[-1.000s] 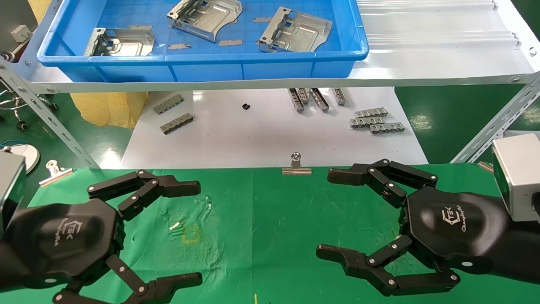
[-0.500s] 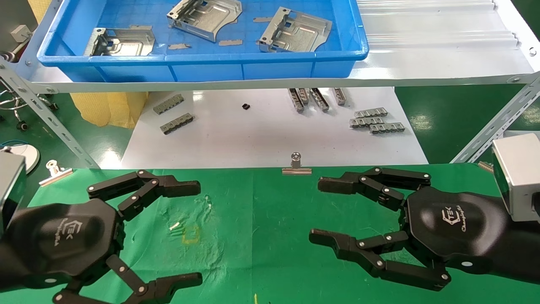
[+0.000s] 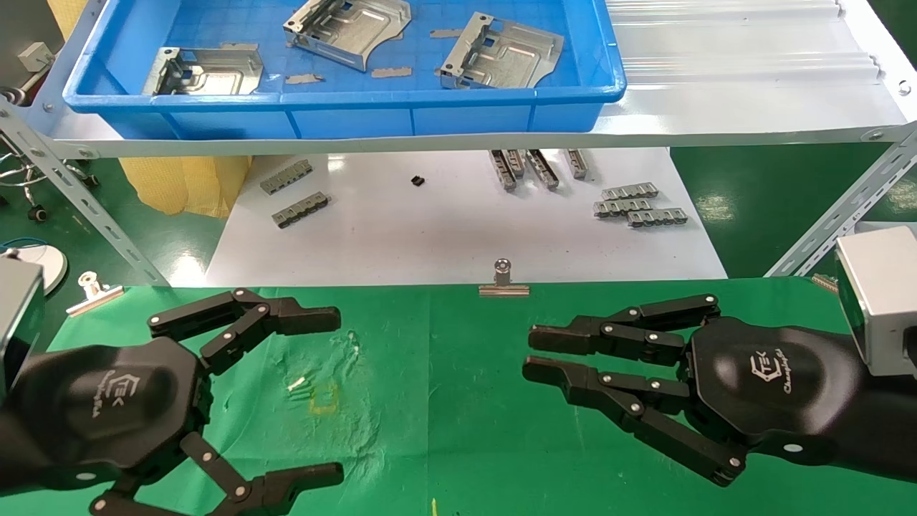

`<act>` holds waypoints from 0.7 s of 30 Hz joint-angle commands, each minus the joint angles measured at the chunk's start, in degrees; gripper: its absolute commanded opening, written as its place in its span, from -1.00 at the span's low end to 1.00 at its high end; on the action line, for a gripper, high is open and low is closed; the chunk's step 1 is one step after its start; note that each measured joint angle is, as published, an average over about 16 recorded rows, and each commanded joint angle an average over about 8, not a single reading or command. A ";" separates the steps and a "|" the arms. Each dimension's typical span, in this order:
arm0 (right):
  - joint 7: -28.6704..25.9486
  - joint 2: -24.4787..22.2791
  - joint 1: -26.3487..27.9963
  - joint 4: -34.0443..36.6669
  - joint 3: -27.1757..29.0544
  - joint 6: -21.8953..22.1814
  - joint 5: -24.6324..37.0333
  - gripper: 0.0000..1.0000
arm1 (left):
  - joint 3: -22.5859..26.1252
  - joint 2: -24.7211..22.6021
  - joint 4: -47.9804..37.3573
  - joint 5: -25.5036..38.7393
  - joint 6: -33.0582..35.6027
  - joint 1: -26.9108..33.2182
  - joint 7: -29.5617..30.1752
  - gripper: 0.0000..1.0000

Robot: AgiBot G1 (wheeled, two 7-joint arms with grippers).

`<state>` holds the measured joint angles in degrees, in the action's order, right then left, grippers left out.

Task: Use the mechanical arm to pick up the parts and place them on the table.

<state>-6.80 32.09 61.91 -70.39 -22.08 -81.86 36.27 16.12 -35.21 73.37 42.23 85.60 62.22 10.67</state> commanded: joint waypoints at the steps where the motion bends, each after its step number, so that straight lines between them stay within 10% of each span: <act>1: 0.00 0.00 0.00 0.00 0.00 0.00 0.00 -1.00 | -0.04 0.07 0.10 -0.13 0.06 -0.23 -0.04 1.00; 11: 0.00 0.00 0.00 0.00 0.00 0.00 0.00 -1.00 | 1.52 -3.79 -5.59 5.76 -0.93 11.78 -0.62 1.00; 21: 0.00 0.00 0.00 0.00 0.00 0.00 0.00 -1.00 | 8.31 -17.58 -31.84 20.58 -6.40 35.66 -2.63 1.00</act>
<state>-6.80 32.09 61.91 -70.39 -22.08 -81.86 36.27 23.88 -52.73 41.44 62.01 77.69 96.78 7.58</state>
